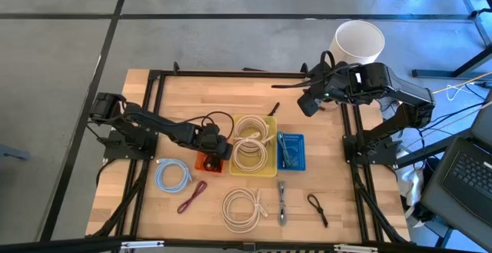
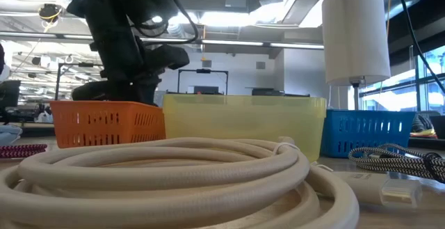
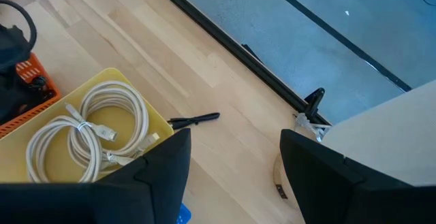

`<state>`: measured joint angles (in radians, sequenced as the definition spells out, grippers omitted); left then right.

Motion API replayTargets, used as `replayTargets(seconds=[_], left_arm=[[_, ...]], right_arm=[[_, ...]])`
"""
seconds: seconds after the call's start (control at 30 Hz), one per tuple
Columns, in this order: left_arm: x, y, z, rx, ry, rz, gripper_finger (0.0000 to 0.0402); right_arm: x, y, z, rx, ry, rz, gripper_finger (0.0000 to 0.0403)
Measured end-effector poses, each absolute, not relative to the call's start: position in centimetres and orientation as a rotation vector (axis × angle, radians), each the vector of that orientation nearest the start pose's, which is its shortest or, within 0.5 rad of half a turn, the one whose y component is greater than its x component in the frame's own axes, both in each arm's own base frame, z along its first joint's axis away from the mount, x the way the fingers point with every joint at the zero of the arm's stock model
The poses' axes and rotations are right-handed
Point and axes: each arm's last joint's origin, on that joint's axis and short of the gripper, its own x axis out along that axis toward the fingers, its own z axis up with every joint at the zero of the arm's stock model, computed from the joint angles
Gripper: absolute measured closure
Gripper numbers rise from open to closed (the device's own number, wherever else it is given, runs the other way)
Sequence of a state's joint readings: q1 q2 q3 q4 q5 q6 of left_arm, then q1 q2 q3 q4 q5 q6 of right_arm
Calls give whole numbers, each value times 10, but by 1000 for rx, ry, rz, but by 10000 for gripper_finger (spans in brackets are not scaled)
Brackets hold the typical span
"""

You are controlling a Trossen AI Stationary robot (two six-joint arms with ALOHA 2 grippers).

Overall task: Pick & Place USB Port
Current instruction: Put the black usb cable into the orange bin, then put the white usb cable into the yellow bin

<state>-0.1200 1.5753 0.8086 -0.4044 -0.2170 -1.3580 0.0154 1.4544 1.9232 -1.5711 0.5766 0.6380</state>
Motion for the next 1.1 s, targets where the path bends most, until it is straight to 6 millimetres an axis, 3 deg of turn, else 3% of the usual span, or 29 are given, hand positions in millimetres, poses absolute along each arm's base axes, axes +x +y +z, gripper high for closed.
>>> replayTargets(seconds=[0.27,0.67,0.87,1.1], left_arm=[[283,-24,149,-996,855,795,370],[285,-26,156,-1045,869,730,236],[278,-23,189,-1043,756,692,201],[253,-17,237,-1004,607,597,200]], right_arm=[[223,-12,448,238,854,-810,173],[223,-12,448,239,854,-810,173],[223,-12,448,226,860,-804,174],[223,-12,448,221,861,-801,173]])
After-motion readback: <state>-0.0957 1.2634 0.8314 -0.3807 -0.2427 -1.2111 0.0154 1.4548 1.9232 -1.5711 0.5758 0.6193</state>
